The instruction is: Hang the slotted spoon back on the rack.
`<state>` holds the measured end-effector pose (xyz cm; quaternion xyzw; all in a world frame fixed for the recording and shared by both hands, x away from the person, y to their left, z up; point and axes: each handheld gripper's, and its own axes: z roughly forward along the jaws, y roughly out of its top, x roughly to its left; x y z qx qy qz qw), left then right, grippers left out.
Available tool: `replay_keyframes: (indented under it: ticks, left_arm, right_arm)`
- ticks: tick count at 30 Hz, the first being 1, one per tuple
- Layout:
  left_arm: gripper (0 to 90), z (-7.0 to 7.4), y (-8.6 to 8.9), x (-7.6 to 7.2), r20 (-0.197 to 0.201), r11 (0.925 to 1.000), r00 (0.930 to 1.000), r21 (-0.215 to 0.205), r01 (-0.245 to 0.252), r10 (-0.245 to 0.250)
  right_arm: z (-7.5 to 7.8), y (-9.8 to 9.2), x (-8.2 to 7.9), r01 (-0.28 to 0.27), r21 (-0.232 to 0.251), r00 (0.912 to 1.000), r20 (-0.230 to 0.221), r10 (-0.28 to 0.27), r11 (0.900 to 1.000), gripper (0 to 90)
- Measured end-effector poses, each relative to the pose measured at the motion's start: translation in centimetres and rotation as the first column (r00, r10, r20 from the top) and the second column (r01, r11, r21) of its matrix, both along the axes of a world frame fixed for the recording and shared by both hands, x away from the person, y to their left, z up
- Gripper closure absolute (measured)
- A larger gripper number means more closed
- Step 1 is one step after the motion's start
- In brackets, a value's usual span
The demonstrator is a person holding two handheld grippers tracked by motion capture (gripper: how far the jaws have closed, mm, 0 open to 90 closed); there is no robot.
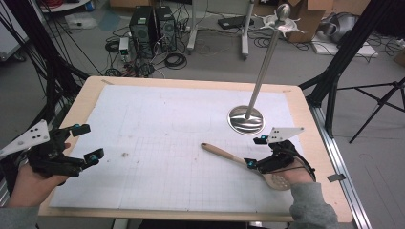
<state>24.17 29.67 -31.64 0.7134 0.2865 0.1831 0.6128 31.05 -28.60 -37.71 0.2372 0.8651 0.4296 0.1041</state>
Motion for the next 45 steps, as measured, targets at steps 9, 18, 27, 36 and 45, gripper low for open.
replay_keyframes:
  ticks: [9,18,27,36,45]
  left_arm:
    - [3.6,-0.2,-0.1,0.1,-0.003,1.0000,1.0000,0.005,0.003,-0.003]
    - [3.6,-0.3,-0.3,0.1,-0.008,1.0000,1.0000,0.007,0.004,-0.004]
    - [3.5,-0.3,-0.3,0.1,-0.008,0.9999,0.9999,0.009,0.006,-0.006]
    - [3.6,-0.4,-0.3,0.2,-0.013,0.9998,0.9999,0.018,0.008,-0.008]
    - [3.6,-0.4,-0.4,0.1,-0.014,0.9998,0.9999,0.016,0.009,-0.009]
  right_arm:
    - [-0.9,0.2,0.5,-0.051,-0.049,0.9984,-0.027,0.050,0.997,15.0]
    - [-1.5,0.9,0.9,-0.099,-0.136,0.9942,-0.057,0.092,0.986,18.5]
    - [-2.2,1.0,1.1,-0.100,-0.203,0.9919,-0.098,0.081,0.974,26.2]
    - [-2.9,0.8,1.2,-0.101,-0.231,0.9880,-0.138,0.070,0.968,35.0]
    - [-3.3,0.7,1.2,-0.098,-0.255,0.9858,-0.158,0.059,0.962,43.1]
